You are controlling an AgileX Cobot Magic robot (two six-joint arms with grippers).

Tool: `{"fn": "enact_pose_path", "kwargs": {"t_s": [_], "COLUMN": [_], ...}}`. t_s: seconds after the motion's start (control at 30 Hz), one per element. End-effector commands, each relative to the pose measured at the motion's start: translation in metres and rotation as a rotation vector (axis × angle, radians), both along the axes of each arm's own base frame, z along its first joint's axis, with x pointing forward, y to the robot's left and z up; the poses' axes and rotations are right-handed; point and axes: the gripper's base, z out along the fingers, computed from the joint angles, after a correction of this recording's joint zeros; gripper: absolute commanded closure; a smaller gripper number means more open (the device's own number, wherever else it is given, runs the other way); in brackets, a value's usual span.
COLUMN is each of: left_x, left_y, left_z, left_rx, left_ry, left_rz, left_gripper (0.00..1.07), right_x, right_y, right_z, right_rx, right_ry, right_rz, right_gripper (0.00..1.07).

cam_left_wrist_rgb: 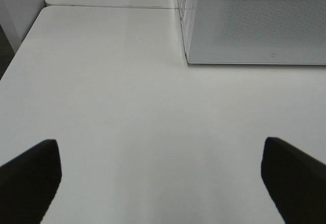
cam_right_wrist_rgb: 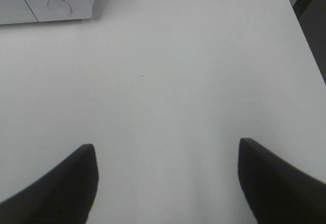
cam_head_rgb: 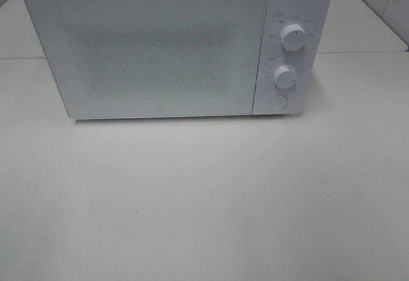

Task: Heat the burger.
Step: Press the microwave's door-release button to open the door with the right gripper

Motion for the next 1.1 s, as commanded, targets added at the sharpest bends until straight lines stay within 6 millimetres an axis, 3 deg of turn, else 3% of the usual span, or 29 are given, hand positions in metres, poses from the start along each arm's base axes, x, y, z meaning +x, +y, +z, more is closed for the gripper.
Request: {"fn": "enact_pose_path", "kwargs": {"t_s": [0.03,0.17,0.37,0.73,0.8,0.83,0.87,1.1], "left_x": [-0.002,-0.002,-0.002,-0.001,-0.001,-0.001,-0.001,-0.001], "left_y": [0.000,0.000,0.000,0.000,0.000,0.000,0.000,0.000], "left_z": [0.000,0.000,0.000,0.000,0.000,0.000,0.000,0.000], "left_rx": [-0.004,-0.004,-0.004,-0.004,-0.004,-0.004,-0.004,-0.004], "left_ry": [-0.016,-0.016,-0.016,-0.010,-0.010,-0.010,-0.010,-0.010], "left_rz": [0.006,0.006,0.006,0.006,0.006,0.006,0.006,0.006], "left_gripper": [0.06,0.06,0.06,0.06,0.06,0.06,0.06,0.06], "right_x": [-0.013,-0.038,-0.059,-0.059,-0.059,-0.059,-0.059,-0.059], "right_y": [0.001,0.007,0.010,0.013,0.011,0.011,0.011,0.011], "right_z": [-0.004,-0.014,-0.015,-0.015,-0.015,-0.015,-0.015,-0.015], "right_rx": [0.000,0.026,0.011,0.008,0.011,0.011,0.008,0.007], "right_ry": [-0.041,-0.130,-0.278,-0.283,-0.283,-0.283,-0.283,-0.283], "right_rz": [0.010,0.053,0.086,0.126,0.103,0.103,0.099,0.098], "right_gripper": [0.31,0.31,0.31,0.30,0.18,0.18,0.06,0.07]}}
